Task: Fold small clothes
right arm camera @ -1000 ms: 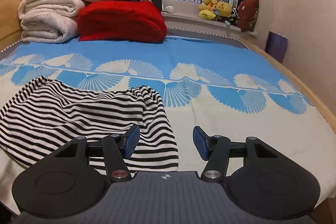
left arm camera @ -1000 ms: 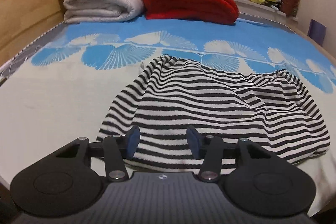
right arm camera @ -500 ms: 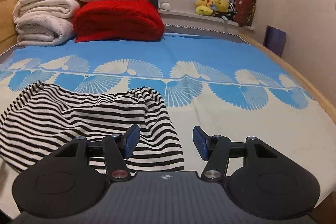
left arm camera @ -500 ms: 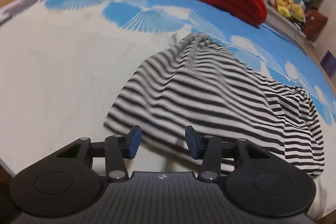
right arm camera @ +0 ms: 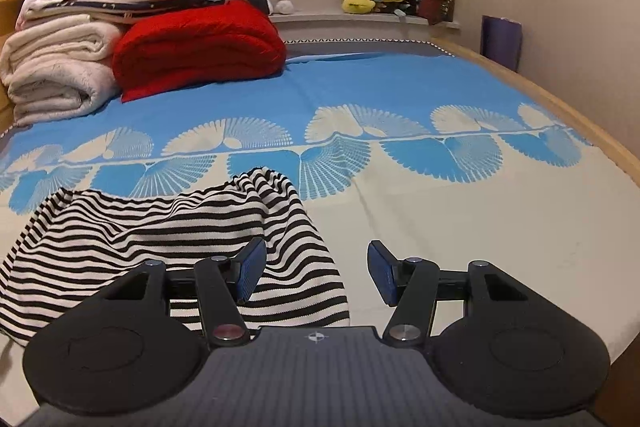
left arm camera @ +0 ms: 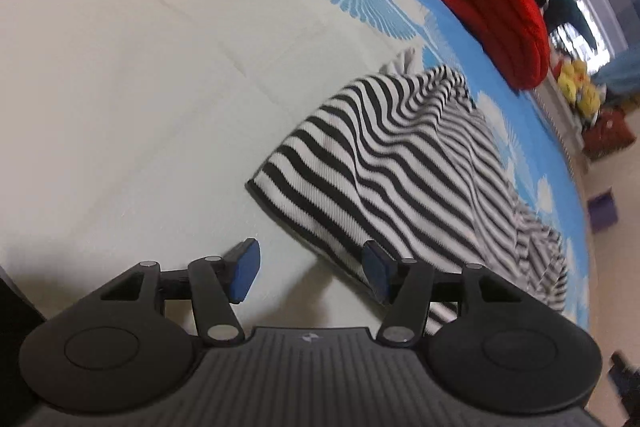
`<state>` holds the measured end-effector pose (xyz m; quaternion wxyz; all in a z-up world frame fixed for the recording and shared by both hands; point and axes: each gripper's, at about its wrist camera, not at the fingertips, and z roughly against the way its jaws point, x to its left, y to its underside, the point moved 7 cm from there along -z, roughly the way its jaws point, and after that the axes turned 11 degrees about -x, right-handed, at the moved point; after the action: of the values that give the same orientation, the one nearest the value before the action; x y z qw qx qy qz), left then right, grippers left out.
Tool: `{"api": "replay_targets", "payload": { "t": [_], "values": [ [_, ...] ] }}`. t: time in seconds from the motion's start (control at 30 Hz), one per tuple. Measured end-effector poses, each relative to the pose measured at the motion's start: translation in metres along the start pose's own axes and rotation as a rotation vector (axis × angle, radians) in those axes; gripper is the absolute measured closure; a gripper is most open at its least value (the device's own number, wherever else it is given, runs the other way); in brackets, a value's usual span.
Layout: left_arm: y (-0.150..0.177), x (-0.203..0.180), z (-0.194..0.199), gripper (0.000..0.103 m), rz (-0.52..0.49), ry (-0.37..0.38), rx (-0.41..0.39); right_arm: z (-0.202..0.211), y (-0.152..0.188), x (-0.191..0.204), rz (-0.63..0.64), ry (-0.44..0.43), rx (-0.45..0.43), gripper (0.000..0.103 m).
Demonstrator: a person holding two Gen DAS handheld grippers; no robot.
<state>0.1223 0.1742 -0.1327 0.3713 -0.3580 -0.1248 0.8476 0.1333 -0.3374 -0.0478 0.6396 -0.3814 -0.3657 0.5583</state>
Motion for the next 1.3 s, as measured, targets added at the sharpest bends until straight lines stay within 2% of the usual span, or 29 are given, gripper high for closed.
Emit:
{"api": "replay_targets", "payload": {
  "t": [0.17,0.37,0.47,0.53,0.63,0.8,0.87,0.97,1.07,1.17,1.3],
  "values": [
    [-0.012,0.005,-0.014,0.041,0.154,0.026,-0.005,0.001,0.0,-0.007,-0.015,0.002,0.0,0.045],
    [-0.018,-0.003,-0.028,0.042,0.177,0.028,-0.013,0.001,0.003,-0.01,-0.007,0.011,0.011,0.045],
    [-0.017,-0.012,-0.032,0.046,0.144,0.03,-0.016,0.001,0.005,-0.01,0.004,0.018,0.014,0.045],
    [-0.015,-0.016,-0.037,0.07,0.126,0.045,-0.002,0.002,0.007,-0.01,0.004,0.02,0.02,0.045],
    [-0.015,-0.017,-0.036,0.085,0.11,0.061,-0.014,0.0,0.01,-0.007,0.019,0.009,0.037,0.045],
    [-0.023,-0.033,-0.021,0.089,-0.013,0.079,-0.034,-0.008,0.011,0.008,0.077,-0.019,0.054,0.045],
    [-0.024,-0.03,-0.015,0.09,-0.013,0.082,-0.029,-0.015,0.004,0.012,0.066,-0.032,0.069,0.045],
    [-0.027,-0.026,-0.005,0.092,-0.026,0.067,-0.034,-0.018,-0.017,0.014,0.02,-0.035,0.048,0.045],
    [-0.027,-0.025,0.009,0.092,-0.077,0.031,-0.053,-0.019,-0.04,0.015,-0.002,-0.037,0.006,0.045],
    [-0.029,-0.021,0.026,0.093,-0.128,-0.038,-0.089,-0.022,-0.055,0.015,0.018,-0.04,-0.033,0.045],
    [-0.031,-0.019,0.038,0.093,-0.24,-0.12,-0.144,-0.029,-0.054,0.007,-0.03,-0.021,-0.044,0.045]
  ]
}}
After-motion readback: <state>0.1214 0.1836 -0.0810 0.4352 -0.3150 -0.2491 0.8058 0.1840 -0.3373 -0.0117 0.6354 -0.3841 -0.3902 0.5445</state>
